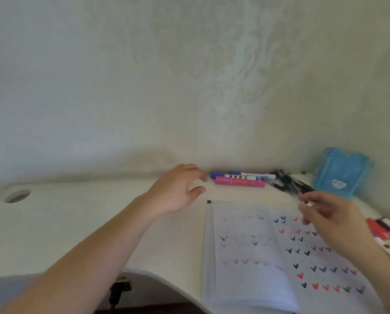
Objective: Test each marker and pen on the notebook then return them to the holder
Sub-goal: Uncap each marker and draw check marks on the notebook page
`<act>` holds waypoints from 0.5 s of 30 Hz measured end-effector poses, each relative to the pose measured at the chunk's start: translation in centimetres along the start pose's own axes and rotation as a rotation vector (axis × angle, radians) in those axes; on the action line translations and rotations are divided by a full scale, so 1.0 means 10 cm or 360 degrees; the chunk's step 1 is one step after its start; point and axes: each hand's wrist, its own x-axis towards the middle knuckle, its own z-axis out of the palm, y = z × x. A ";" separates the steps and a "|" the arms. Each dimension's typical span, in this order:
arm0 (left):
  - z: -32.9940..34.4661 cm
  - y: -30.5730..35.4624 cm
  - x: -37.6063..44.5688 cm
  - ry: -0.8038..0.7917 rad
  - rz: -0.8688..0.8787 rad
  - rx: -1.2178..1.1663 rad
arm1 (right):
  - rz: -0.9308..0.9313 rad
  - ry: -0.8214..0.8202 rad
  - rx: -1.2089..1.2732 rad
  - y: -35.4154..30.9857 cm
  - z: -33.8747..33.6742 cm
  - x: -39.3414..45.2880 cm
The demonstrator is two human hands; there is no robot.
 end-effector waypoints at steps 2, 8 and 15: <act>0.23 0.13 0.36 -0.0039 0.0031 0.0026 | -0.0047 -0.0010 -0.0106 0.07 -0.02 0.00; 0.67 0.22 0.92 -0.0214 0.0130 0.0364 | -0.0110 0.0000 -0.0339 0.19 -0.03 0.03; 0.83 0.16 0.94 -0.0022 0.0283 0.0435 | -0.0110 -0.0068 -0.0381 0.17 -0.04 0.03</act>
